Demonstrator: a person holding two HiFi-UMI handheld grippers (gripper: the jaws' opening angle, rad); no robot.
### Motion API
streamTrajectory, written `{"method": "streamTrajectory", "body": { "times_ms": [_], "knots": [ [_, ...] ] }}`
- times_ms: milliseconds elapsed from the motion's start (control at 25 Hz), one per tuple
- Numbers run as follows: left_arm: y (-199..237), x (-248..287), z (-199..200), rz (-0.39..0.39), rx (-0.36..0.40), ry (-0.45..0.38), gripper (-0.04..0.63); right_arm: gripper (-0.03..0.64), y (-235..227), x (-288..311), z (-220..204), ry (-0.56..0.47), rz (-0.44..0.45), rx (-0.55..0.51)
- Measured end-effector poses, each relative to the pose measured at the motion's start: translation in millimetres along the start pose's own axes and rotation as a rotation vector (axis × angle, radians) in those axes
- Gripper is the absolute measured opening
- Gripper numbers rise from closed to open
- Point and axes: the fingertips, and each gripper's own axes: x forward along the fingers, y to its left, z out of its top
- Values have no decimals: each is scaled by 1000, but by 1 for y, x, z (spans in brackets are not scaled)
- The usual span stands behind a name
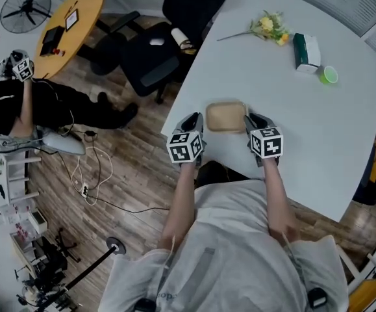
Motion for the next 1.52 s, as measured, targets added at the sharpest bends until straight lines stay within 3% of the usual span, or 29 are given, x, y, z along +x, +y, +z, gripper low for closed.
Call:
{"method": "streamTrajectory", "body": {
  "times_ms": [120,280,480,800,1520],
  "knots": [
    [2,1,-6,4,-9,11,66,141,5,5,-2,0,37,19],
    [-8,13,-15,-53,-29,37,205,229,8,13,-1,-9,93,59],
    [-16,26,-23,-88,-48,82,265,239,9,18,-5,13,109,50],
    [-22,33,-37,-96,-53,141,268,239,12,19,-10,51,116,37],
    [-25,34,-40,-90,-35,159,268,239,21,17,-10,44,132,16]
  ]
}}
